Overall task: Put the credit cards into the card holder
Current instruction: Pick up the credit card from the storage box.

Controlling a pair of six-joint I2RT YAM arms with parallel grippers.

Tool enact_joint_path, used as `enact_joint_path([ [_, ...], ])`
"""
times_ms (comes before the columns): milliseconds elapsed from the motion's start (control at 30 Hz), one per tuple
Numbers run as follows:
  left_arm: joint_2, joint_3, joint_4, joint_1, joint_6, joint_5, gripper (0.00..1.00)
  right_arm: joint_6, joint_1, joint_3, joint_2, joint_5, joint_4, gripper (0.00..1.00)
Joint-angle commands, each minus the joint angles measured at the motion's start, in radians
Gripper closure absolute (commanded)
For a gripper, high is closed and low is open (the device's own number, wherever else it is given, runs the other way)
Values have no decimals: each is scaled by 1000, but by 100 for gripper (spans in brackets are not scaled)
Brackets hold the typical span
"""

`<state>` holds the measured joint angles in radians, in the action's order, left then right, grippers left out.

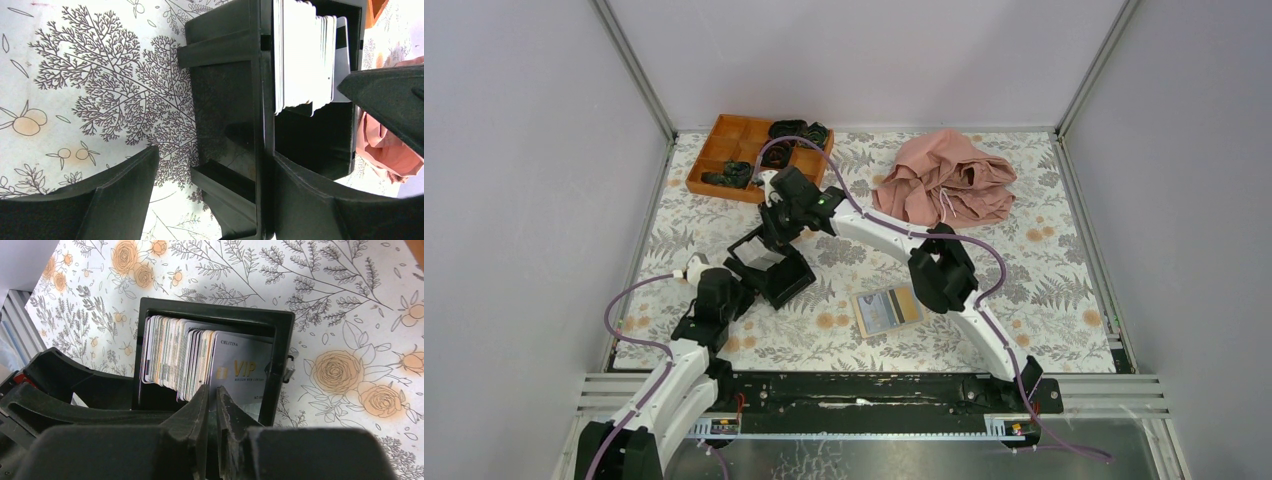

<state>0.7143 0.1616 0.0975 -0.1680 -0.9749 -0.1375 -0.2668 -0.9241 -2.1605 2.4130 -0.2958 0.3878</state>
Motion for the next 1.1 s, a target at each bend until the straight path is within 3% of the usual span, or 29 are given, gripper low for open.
enact_joint_path([
  [0,-4,2,-45,11,18,11,19,3,-15,6,-111,34,-28,87],
  [400,-20,33,-24,12,17,13,17,46,-30,84,-204,147,-48,100],
  [833,-106,86,-11,12,48,40,11,60,-36,300,-387,233,-137,100],
  [1067,-135,89,-90,12,63,145,11,49,-35,485,-565,266,-154,100],
])
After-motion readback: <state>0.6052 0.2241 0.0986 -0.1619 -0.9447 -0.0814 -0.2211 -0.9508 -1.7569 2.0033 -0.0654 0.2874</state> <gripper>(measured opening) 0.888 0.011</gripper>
